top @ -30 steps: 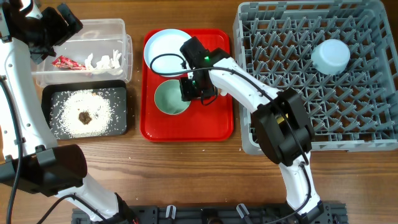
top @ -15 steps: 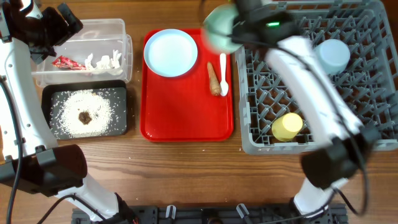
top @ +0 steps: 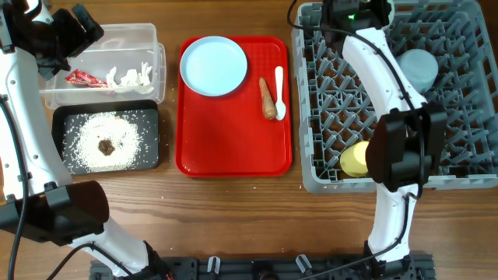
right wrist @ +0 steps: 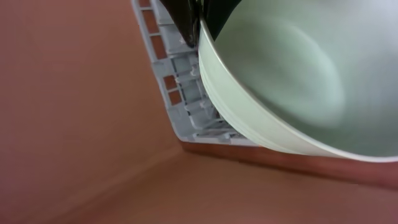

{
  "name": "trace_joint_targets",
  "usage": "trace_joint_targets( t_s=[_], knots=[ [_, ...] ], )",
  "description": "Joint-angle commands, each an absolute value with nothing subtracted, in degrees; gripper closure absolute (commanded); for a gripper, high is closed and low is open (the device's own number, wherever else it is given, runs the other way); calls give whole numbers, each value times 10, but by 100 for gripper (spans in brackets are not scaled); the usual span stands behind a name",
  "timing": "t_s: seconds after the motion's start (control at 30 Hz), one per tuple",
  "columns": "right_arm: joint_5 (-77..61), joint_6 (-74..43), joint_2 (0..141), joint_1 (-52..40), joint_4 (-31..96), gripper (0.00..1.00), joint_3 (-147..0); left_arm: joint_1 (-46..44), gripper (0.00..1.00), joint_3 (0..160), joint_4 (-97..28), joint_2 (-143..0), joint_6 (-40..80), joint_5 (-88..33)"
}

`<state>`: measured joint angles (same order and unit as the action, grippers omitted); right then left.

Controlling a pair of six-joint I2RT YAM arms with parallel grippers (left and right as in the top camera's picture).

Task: Sort waste into correct bins and load items into the dishwasher rack
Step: 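Carry the green bowl to the rack's back row and release it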

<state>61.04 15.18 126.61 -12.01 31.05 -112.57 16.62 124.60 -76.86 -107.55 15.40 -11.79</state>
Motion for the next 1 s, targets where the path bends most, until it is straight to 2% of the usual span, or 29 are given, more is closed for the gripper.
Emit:
trace_joint_targets(
  t_s=[0.0,0.13,0.23,0.47,0.97],
  knots=[
    [648,180,1281,-128,310,96,-1128,168,0,1246,-767,-1058,159,-114],
    [615,177,1281,-146,337,96,-1120,168,0,1246,-768,-1058,159,-114],
    [576,128,1281,-150,384,96,-1120,168,0,1246,-767,-1058,159,-114],
    [658,121,1281,-145,351,96,-1119,168,0,1246,-767,-1058,159,-114],
    [657,130,1310,-150,356,96,-1105,168,0,1246,-768,-1058,159,-114]
  ],
)
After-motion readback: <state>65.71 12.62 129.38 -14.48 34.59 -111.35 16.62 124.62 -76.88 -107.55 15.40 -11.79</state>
